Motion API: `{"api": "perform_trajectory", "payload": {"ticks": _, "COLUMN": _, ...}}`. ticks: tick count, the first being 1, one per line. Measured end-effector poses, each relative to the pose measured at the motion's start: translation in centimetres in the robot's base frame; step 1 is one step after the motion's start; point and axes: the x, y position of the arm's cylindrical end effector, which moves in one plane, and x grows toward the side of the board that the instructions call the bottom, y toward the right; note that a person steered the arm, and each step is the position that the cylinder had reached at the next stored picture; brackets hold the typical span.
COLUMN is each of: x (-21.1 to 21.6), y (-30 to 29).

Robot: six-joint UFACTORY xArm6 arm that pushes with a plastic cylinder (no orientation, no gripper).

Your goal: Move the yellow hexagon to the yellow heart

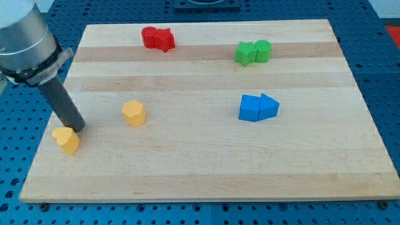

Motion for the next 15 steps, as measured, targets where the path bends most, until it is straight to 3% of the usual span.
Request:
{"api": "perform_trajectory", "payload": {"ticks": 3, "x": 4.1, "y": -0.6}}
{"api": "perform_trajectory", "payload": {"ticks": 5, "x": 4.0, "y": 10.5}}
{"api": "perform_trajectory", "payload": {"ticks": 7, "x": -2.2, "y": 14.7}}
{"api": "perform_trajectory", "payload": {"ticks": 13, "x": -5.8, "y": 2.4}}
{"api": "perform_trajectory", "payload": {"ticks": 15, "x": -0.1, "y": 1.1}}
